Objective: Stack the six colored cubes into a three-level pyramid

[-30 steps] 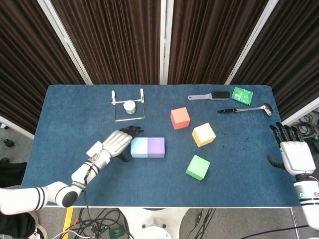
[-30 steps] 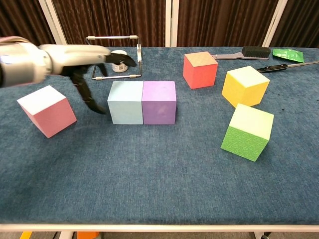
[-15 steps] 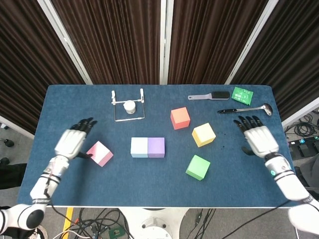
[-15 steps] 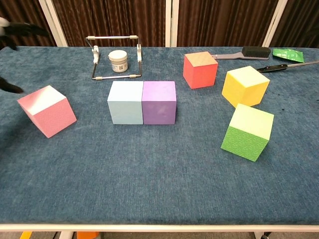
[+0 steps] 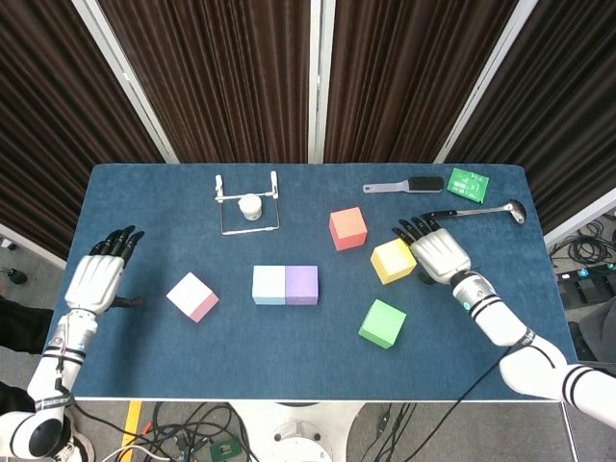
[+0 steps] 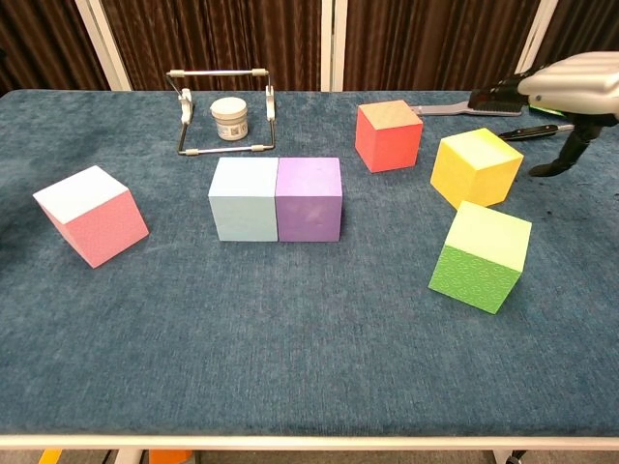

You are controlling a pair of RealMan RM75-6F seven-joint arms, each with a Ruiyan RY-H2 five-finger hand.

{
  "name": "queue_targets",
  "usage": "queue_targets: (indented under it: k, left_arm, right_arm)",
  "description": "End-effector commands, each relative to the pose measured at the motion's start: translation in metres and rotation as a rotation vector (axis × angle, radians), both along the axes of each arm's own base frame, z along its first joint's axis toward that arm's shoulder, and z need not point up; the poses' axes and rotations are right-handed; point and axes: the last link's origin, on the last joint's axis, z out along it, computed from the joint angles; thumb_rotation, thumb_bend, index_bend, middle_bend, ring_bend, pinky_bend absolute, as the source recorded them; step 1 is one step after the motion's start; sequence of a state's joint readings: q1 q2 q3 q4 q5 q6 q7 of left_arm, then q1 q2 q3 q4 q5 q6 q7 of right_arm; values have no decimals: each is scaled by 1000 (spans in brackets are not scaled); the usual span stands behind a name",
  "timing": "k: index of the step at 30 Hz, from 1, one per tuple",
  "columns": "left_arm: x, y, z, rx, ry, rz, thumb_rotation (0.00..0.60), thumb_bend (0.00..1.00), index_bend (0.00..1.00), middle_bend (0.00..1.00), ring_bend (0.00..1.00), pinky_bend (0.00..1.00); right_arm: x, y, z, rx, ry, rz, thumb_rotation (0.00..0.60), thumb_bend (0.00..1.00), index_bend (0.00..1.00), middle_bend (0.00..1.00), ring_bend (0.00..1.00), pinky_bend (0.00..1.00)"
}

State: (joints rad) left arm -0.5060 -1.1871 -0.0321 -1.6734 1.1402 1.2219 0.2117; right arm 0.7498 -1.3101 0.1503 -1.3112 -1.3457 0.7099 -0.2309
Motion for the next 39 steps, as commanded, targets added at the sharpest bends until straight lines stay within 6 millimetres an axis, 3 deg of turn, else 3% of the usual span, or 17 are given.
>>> queue_targets:
  k: [1, 13, 18, 23, 30, 39]
  left_arm:
    - [-1, 0, 0, 2, -4, 1, 600, 0, 54, 0, 0, 175]
    - [-5, -1, 1, -4, -16, 2, 600, 0, 55, 0, 0, 175]
    - [-4, -1, 1, -19, -32, 8, 600, 0, 55, 0, 0, 176]
    - [-2, 0, 2, -22, -38, 1, 600, 0, 55, 0, 0, 175]
    - [3, 2, 2, -19, -53, -25, 600, 0, 55, 0, 0, 116]
    - [1, -1, 7, -27, -75, -31, 600, 0, 55, 0, 0, 116]
  right_arm:
    - [3, -3, -10, 19, -12, -11, 600, 157, 0, 54, 0, 0]
    - [8, -6, -21, -1, -58, 26, 600, 212, 0, 327, 0, 0]
    - [11, -3, -14, -16, -120, 24, 600, 241, 0, 448, 20, 0]
    - [18, 9, 5, -8, -180, 4, 600, 234, 0, 469, 33, 0]
    - [47, 18, 15, -6, -240, -19, 600, 225, 0, 489, 32, 0]
    - [91, 21, -15, -4, -177, -32, 600, 206, 0, 532, 50, 0]
